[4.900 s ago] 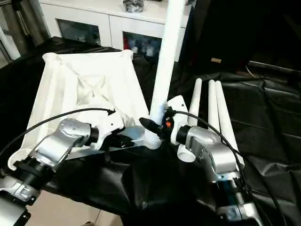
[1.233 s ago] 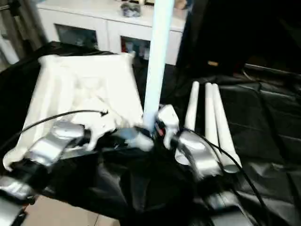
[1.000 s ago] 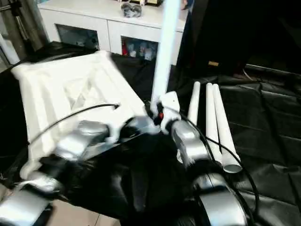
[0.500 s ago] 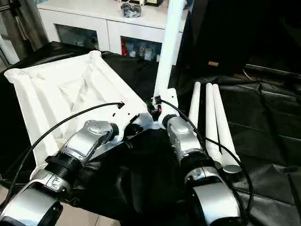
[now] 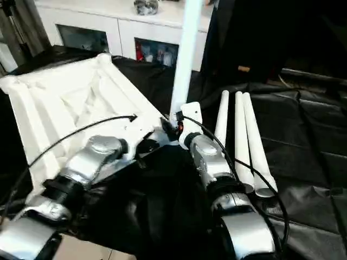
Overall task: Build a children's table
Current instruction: Rotate leg to tighten
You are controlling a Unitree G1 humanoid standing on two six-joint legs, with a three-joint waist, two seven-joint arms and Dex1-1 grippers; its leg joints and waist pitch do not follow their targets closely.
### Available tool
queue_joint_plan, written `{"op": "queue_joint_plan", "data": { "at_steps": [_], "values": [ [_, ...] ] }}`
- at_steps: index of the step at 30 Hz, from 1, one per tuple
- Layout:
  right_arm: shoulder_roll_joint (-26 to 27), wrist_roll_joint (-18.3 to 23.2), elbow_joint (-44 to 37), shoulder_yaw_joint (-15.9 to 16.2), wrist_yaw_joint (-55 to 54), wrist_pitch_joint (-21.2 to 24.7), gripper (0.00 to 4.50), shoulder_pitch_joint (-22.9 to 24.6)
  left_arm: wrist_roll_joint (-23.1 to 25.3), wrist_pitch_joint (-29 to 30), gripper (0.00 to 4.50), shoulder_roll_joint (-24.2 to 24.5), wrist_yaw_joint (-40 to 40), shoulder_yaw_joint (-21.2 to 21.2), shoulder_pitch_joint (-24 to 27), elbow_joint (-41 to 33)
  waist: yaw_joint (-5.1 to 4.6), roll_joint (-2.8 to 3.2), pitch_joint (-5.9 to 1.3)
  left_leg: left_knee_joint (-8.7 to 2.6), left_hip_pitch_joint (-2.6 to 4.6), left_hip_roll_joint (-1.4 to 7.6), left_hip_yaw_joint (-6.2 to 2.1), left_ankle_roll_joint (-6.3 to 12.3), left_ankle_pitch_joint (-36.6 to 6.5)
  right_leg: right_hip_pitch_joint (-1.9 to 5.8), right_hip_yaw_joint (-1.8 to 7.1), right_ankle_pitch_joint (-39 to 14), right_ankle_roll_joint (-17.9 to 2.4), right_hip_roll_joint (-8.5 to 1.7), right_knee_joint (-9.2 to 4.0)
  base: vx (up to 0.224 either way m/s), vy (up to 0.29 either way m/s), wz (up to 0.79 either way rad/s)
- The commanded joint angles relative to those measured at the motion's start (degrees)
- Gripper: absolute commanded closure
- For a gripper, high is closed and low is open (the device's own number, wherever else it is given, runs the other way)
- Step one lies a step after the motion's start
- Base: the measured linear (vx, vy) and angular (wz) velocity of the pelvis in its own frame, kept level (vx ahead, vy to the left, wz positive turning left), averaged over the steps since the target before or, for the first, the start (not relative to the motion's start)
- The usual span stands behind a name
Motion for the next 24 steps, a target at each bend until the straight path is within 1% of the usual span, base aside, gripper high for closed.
{"op": "queue_joint_plan", "data": {
  "at_steps": [1, 2, 3, 4, 5, 6, 7, 8, 9, 10, 12, 13, 14, 15, 16, 17, 18, 19, 20, 24],
  "values": [
    [0.0, -0.6, 0.9, 2.7, 4.0, 2.8, 0.68, 3.1, -1.8, -3.2, 4.5, 0.3, -2.5, -0.2, 0.3, -3.4, 0.31, 0.26, -3.07, -3.19, 0.0, 1.22, -0.09, 2.74, -6.0, 3.21, 1.89, 3.9, -13.9, -3.55, -3.33, 0.0, 0.0, 0.0],
    [-0.5, -0.7, 0.0, 2.9, 5.1, 2.8, 0.68, 3.5, -1.9, -3.4, 4.5, 0.6, -3.2, -0.3, 0.5, -3.6, 0.49, 0.4, -3.23, -2.91, 0.13, 1.28, 0.09, 3.55, -4.8, 3.2, 1.93, 6.6, -14.8, -3.59, -3.12, 0.0, 0.0, 0.0],
    [-1.7, -1.0, -1.8, 3.7, 7.3, 2.7, 0.68, 4.4, -2.1, -3.6, 4.5, 1.3, -4.5, -0.4, 0.8, -3.9, 0.59, 0.46, -3.26, -2.85, -0.01, 1.38, 0.06, 4.24, -3.0, 3.34, 1.86, 9.8, -15.6, -3.59, -2.78, 0.0, 0.0, 0.0],
    [-2.8, -1.1, -3.7, 4.4, 9.9, 2.7, 0.68, 5.4, -2.3, -4.6, 4.5, 2.0, -6.1, -0.6, 1.2, -4.0, 0.72, 0.33, -3.18, -2.74, -0.02, 1.32, 0.11, 4.74, -2.9, 3.49, 1.75, 10.8, -15.8, -3.51, -2.75, 0.0, 0.0, 0.0],
    [-3.2, -1.0, -4.5, 4.7, 11.0, 3.0, 0.68, 5.8, -2.5, -5.1, 4.5, 2.3, -6.8, -0.7, 1.3, -4.1, 0.65, 0.32, -3.16, -2.75, -0.01, 1.28, 0.15, 4.98, -3.1, 3.49, 1.73, 10.6, -15.9, -3.48, -2.71, 0.0, 0.0, 0.0],
    [-3.7, -0.9, -5.4, 5.0, 12.2, 3.2, 0.68, 6.2, -2.6, -5.4, 4.5, 2.7, -7.5, -0.7, 1.5, -4.2, 0.66, 0.43, -3.05, -2.76, 0.04, 1.28, 0.18, 5.21, -4.1, 3.43, 1.76, 9.2, -15.9, -3.58, -2.86, 0.0, 0.0, 0.0],
    [-4.8, -0.8, -7.4, 5.8, 14.7, 3.7, 0.68, 7.2, -2.9, -5.8, 4.5, 3.4, -9.1, -0.9, 1.7, -4.6, 0.65, 0.51, -2.93, -2.89, 0.09, 1.36, 0.16, 4.93, -5.1, 3.4, 1.78, 7.3, -15.8, -3.64, -3.04, 0.0, 0.0, 0.0],
    [-4.9, -0.7, -7.6, 5.9, 14.9, 3.8, 0.68, 7.2, -2.9, -5.9, 4.5, 3.5, -9.3, -0.9, 1.7, -4.6, 0.74, 0.41, -2.87, -2.9, 0.11, 1.33, 0.17, 4.79, -5.3, 3.5, 1.79, 6.6, -15.6, -3.58, -3.15, 0.0, 0.0, 0.0],
    [-5.6, -0.6, -9.0, 6.3, 16.5, 4.1, 0.68, 7.8, -3.1, -6.4, 4.5, 4.0, -10.5, -1.0, 1.9, -4.8, 0.73, 0.49, -2.9, -2.9, 0.14, 1.42, 0.16, 4.49, -5.9, 3.41, 1.87, 5.6, -15.6, -3.73, -3.11, 0.0, 0.0, 0.0],
    [-6.8, -0.1, -11.5, 6.6, 19.0, 5.0, 0.68, 8.8, -3.4, -7.2, 4.5, 4.9, -12.7, -1.1, 2.3, -5.3, 0.78, 0.5, -2.86, -2.92, 0.19, 1.42, 0.17, 4.24, -6.2, 3.41, 1.86, 4.9, -15.4, -3.64, -3.17, 0.0, 0.0, 0.0],
    [-7.4, 0.3, -12.8, 6.8, 20.1, 5.6, 0.68, 9.3, -3.5, -7.4, 4.5, 5.5, -13.8, -1.1, 2.5, -5.7, 0.88, 0.48, -2.91, -2.86, 0.21, 1.46, 0.16, 4.26, -5.6, 3.48, 1.91, 5.7, -15.4, -3.65, -3.07, 0.0, 0.0, 0.0],
    [-9.3, 0.9, -16.2, 7.6, 23.4, 6.2, 0.68, 10.5, -4.1, -7.6, 4.5, 7.1, -17.4, -1.5, 3.0, -6.8, 0.89, 0.49, -2.94, -2.85, 0.2, 1.45, 0.11, 4.29, -5.1, 3.56, 1.88, 6.5, -15.6, -3.63, -2.95, 0.0, 0.0, 0.0],
    [-10.0, 1.1, -17.4, 7.9, 24.5, 6.5, 0.68, 11.0, -4.3, -7.7, 4.5, 7.7, -18.5, -1.7, 3.2, -7.1, 0.98, 0.5, -2.93, -2.78, 0.16, 1.39, 0.09, 4.48, -4.7, 3.59, 1.85, 7.0, -15.5, -3.58, -2.91, 0.0, 0.0, 0.0],
    [-10.4, 1.2, -18.1, 8.1, 25.1, 6.6, 0.68, 11.3, -4.4, -7.8, 4.5, 8.0, -19.2, -1.8, 3.3, -7.3, 0.96, 0.49, -2.96, -2.71, 0.19, 1.44, 0.15, 4.82, -4.3, 3.53, 1.87, 8.0, -15.6, -3.51, -2.77, 0.0, 0.0, 0.0],
    [-11.6, 1.7, -20.4, 8.7, 27.3, 7.3, 0.68, 12.3, -4.6, -8.8, 4.5, 8.9, -21.0, -2.0, 3.6, -7.5, 1.0, 0.64, -3.02, -2.67, 0.29, 1.41, 0.18, 4.85, -4.3, 3.38, 1.84, 8.4, -16.0, -3.55, -2.7, 0.0, 0.0, 0.0],
    [-11.6, 1.7, -20.4, 8.7, 27.3, 7.3, 0.68, 12.3, -4.6, -8.8, 4.5, 8.9, -21.0, -2.0, 3.6, -7.5, 1.04, 0.44, -2.97, -2.69, 0.25, 1.42, 0.17, 4.97, -4.5, 3.52, 1.85, 8.0, -15.8, -3.56, -2.73, 0.0, 0.0, 0.0],
    [-13.0, 2.3, -23.2, 9.2, 29.9, 7.9, 0.68, 13.5, -4.6, -10.1, 4.5, 9.9, -22.8, -2.4, 3.8, -7.5, 1.35, 0.61, -2.92, -2.68, 0.4, 1.46, 0.14, 4.97, -4.7, 3.44, 1.84, 7.4, -15.6, -3.53, -2.86, 0.0, 0.0, 0.0],
    [-13.2, 2.3, -23.6, 9.4, 30.3, 7.9, 0.68, 13.7, -4.7, -10.3, 4.5, 10.0, -23.0, -2.5, 3.9, -7.5, 1.44, 0.53, -3.01, -2.6, 0.45, 1.5, 0.21, 5.02, -4.6, 3.47, 1.89, 7.8, -15.7, -3.55, -2.75, 0.0, 0.0, 0.0],
    [-13.7, 2.4, -24.8, 9.6, 31.2, 8.1, 0.68, 14.3, -4.7, -10.7, 4.5, 10.4, -23.7, -2.7, 4.0, -7.5, 1.73, 0.56, -3.01, -2.6, 0.42, 1.5, 0.23, 4.93, -4.4, 3.43, 1.88, 8.1, -15.7, -3.54, -2.66, 0.0, 0.0, 0.0],
    [-14.8, 2.9, -28.2, 10.3, 33.4, 9.6, 0.68, 16.0, -4.5, -11.1, 4.5, 11.1, -25.4, -2.9, 4.4, -7.7, 2.05, 0.53, -2.99, -2.62, 0.48, 1.51, 0.19, 4.42, -4.4, 3.44, 1.83, 7.9, -15.6, -3.56, -2.59, 0.0, 0.0, 0.0]
  ]
}}
